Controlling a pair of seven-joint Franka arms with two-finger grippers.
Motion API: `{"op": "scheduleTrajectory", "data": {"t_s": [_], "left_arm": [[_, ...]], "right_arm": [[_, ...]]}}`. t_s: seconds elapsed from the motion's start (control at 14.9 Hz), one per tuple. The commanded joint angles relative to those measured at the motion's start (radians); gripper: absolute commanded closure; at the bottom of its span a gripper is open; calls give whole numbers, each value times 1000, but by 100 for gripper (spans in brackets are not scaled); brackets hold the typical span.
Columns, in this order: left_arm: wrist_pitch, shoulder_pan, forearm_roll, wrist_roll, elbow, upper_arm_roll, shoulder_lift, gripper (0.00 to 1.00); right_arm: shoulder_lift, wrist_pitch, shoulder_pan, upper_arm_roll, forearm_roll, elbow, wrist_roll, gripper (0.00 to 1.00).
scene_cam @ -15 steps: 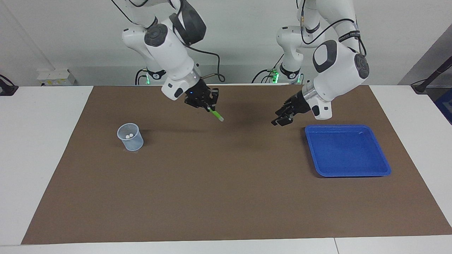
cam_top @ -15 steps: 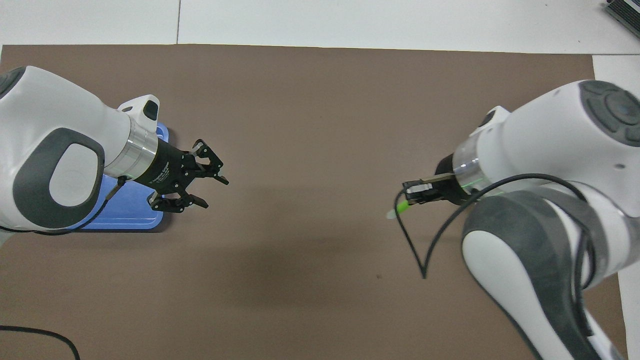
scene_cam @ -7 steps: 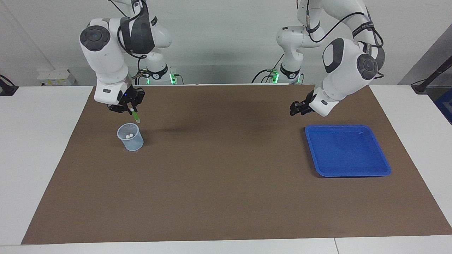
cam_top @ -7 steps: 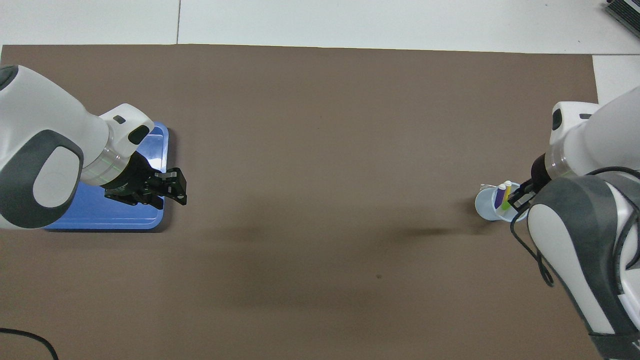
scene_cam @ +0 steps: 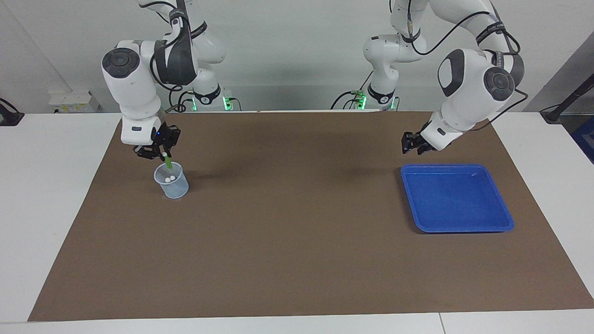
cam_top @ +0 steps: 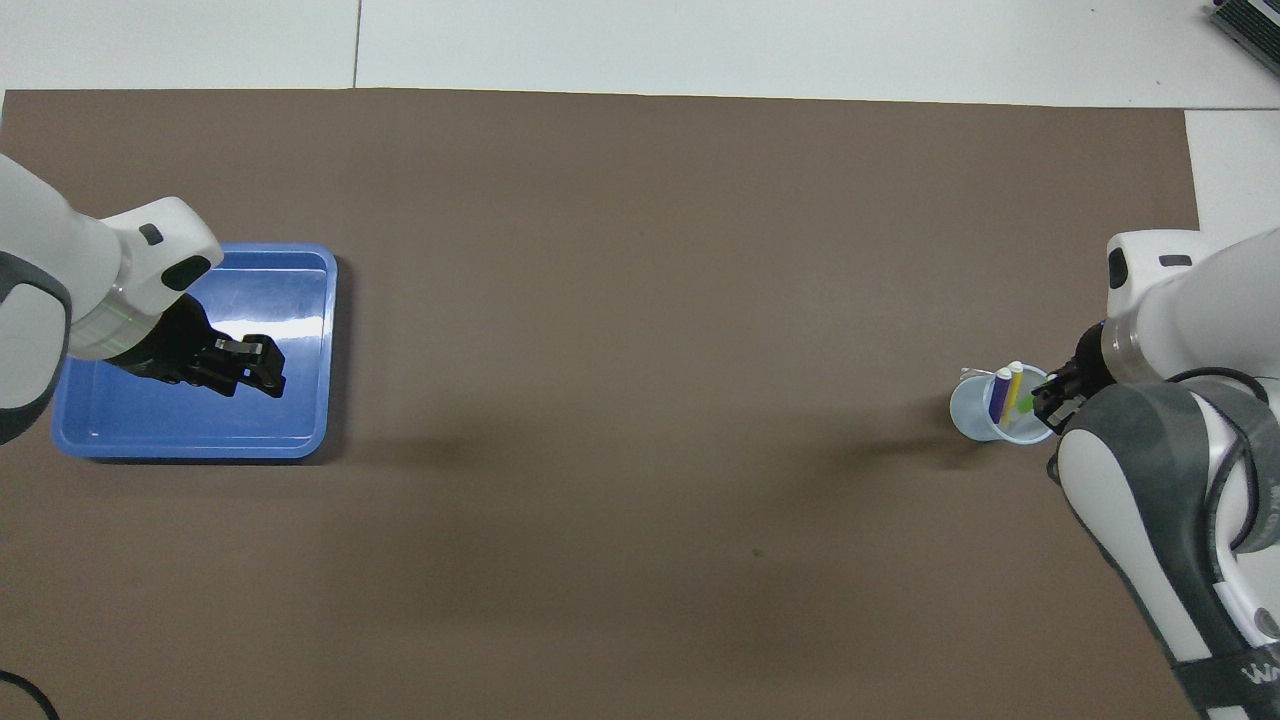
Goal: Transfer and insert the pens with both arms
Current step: 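Insert the green pen into the white cup with the right gripper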
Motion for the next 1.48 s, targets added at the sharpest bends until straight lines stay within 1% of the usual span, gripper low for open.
{"op": "scheduleTrajectory", "data": {"t_s": [0.0, 0.13, 0.27, 0.34, 0.4, 0.47, 0.54, 0.61, 0.67, 0.74, 0.81, 0.87, 1.01, 1.21, 1.41], "left_arm": [[12, 30, 46, 14, 34, -4, -16, 0], [-7, 56, 60, 14, 69, -6, -14, 0], [-8, 66, 60, 13, 79, -3, -17, 0], [-10, 66, 64, 11, 86, -3, -19, 0], [-13, 66, 85, 11, 95, -4, -27, 0], [-14, 64, 102, 10, 100, -4, -34, 0], [-13, 64, 103, 10, 103, -6, -45, 0], [-11, 64, 103, 11, 106, -6, -54, 0], [-13, 64, 103, 10, 112, -6, -57, 0], [-13, 64, 103, 8, 115, -6, -63, 0], [-7, 64, 105, 7, 117, -6, -70, 0], [1, 61, 105, 7, 117, -7, -80, 0], [9, 52, 106, 7, 117, -4, -88, 0], [-5, 49, 123, 5, 117, -4, -111, 0], [-16, 49, 123, 4, 126, 0, -129, 0]], "right_arm": [[-39, 40, -17, 15, 0, -62, -11, 100], [-41, 42, -22, 15, 15, -69, 10, 100], [-43, 51, -22, 15, 49, -83, 18, 100], [-43, 72, -22, 15, 51, -89, 17, 98], [-44, 85, -23, 15, 52, -98, 11, 78], [-44, 85, -25, 15, 54, -98, 11, 69], [-43, 86, -23, 15, 54, -98, 12, 55], [-43, 85, -17, 16, 57, -97, 14, 47], [-43, 83, -14, 15, 86, -92, 12, 32], [-41, 83, -12, 15, 113, -88, 12, 28], [-41, 85, -9, 15, 126, -85, 15, 16], [-41, 77, -6, 19, 127, -74, 17, 0], [-38, 54, 26, 22, 127, -34, 36, 0], [-30, -1, 49, 22, 127, 26, 188, 0], [5, -76, 49, 22, 109, 113, 268, 0]]}}
